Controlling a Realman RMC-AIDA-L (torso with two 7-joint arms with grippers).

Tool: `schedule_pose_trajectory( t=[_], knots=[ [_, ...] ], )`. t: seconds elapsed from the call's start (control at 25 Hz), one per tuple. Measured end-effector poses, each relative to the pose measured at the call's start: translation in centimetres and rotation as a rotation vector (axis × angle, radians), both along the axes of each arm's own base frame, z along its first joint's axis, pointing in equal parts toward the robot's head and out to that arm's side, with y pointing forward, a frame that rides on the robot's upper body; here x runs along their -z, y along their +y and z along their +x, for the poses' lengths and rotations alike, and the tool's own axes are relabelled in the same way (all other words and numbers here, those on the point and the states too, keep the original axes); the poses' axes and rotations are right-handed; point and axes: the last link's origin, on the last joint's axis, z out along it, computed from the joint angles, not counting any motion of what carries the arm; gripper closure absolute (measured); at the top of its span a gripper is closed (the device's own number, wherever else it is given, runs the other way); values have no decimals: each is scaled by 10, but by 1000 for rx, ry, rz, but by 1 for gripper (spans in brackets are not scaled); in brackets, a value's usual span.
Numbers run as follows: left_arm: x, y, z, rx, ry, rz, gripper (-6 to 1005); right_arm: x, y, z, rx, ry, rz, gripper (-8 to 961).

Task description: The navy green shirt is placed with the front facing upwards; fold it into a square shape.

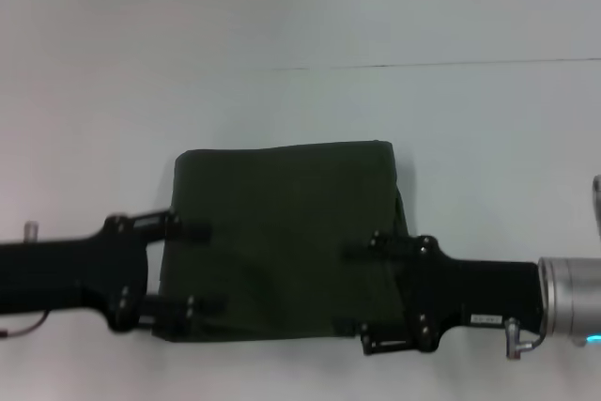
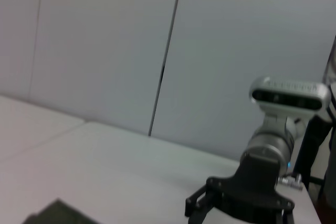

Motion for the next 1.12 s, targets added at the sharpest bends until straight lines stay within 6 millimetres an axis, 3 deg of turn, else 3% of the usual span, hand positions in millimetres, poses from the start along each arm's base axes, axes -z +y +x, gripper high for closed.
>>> schedule_pose_trajectory(
  t=[0.4,1.12],
  knots=[
    [7,-17,-17,-56,24,-22,82,10,-4,-3,-20,-5,-35,43],
    [4,-18,-16,-14,23,-11,82,14,-4,1,9,-18,-25,43]
  ],
)
